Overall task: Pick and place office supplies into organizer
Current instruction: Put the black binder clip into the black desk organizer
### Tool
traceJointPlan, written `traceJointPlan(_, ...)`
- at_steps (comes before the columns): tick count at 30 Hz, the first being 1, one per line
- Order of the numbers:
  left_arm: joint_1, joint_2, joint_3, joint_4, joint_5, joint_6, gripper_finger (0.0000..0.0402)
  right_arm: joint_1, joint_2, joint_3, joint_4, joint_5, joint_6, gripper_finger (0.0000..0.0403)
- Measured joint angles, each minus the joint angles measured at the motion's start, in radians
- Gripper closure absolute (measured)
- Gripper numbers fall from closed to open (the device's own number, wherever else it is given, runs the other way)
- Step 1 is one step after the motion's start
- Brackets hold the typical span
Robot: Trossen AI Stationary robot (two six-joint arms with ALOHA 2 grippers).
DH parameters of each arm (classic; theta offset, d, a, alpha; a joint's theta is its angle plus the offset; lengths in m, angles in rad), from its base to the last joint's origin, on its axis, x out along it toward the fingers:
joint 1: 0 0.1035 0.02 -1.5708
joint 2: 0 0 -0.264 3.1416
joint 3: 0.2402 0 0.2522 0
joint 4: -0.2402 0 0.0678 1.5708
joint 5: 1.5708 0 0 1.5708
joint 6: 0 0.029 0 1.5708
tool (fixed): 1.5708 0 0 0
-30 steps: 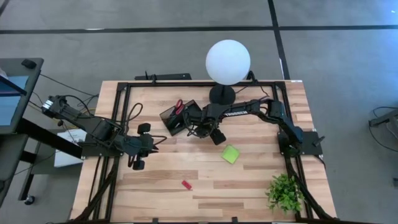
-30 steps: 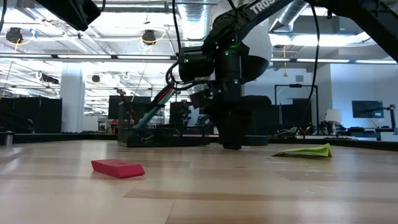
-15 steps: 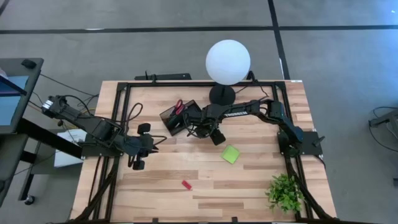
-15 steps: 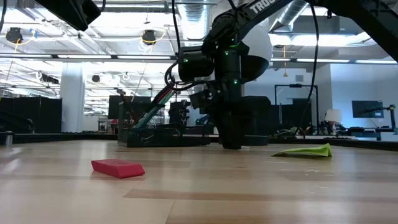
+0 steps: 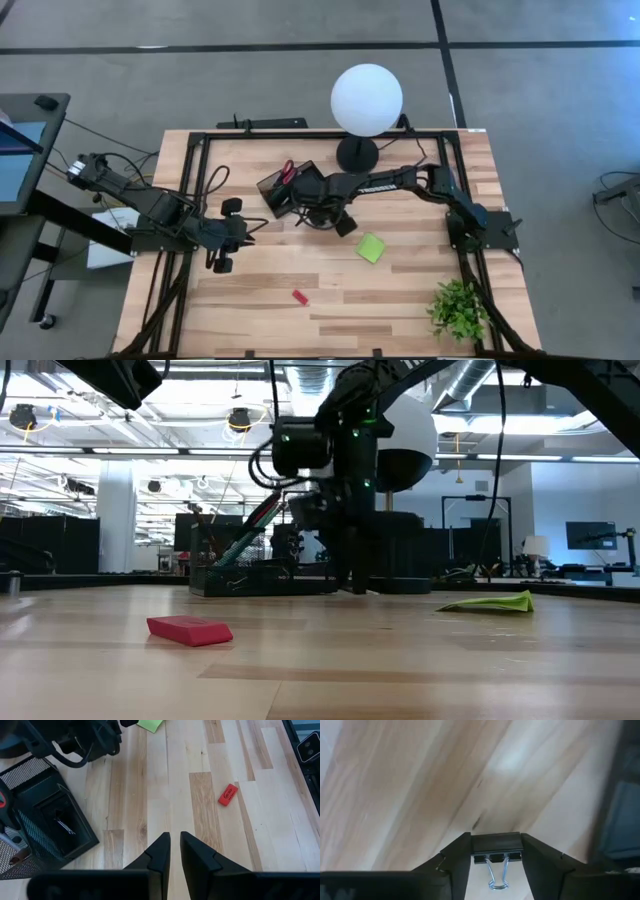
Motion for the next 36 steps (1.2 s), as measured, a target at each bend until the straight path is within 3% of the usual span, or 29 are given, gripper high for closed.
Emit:
traceJointPlan(6,0.000,0.000,0.000,0.000,0.000,0.000,0.0363,0.014,0.000,0.052,0.033,0.000,-0.024,0.0260)
traceJointPlan(11,0.000,0.000,0.000,0.000,0.000,0.000,0.0363,0.047,-0.002,0.115,0.081,-0.003,-0.028,0.0242)
traceJointPlan(16,0.000,0.000,0.000,0.000,0.000,0.000,0.0363,0.071,-0.003,0.134,0.247,-0.001,-0.048,0.0236)
traceJointPlan(23,0.000,0.000,0.000,0.000,0.000,0.000,0.0363,0.072,0.007,0.135,0.449,-0.002,-0.046,0.0277)
traceJointPlan(28,0.000,0.000,0.000,0.000,0.000,0.000,0.0363,0.078,0.013,0.135,0.453,-0.004,-0.046,0.0295)
traceJointPlan(36,0.000,0.000,0.000,0.000,0.000,0.000,0.0363,0.099,0.013,0.118,0.386,-0.024,-0.016,0.0248)
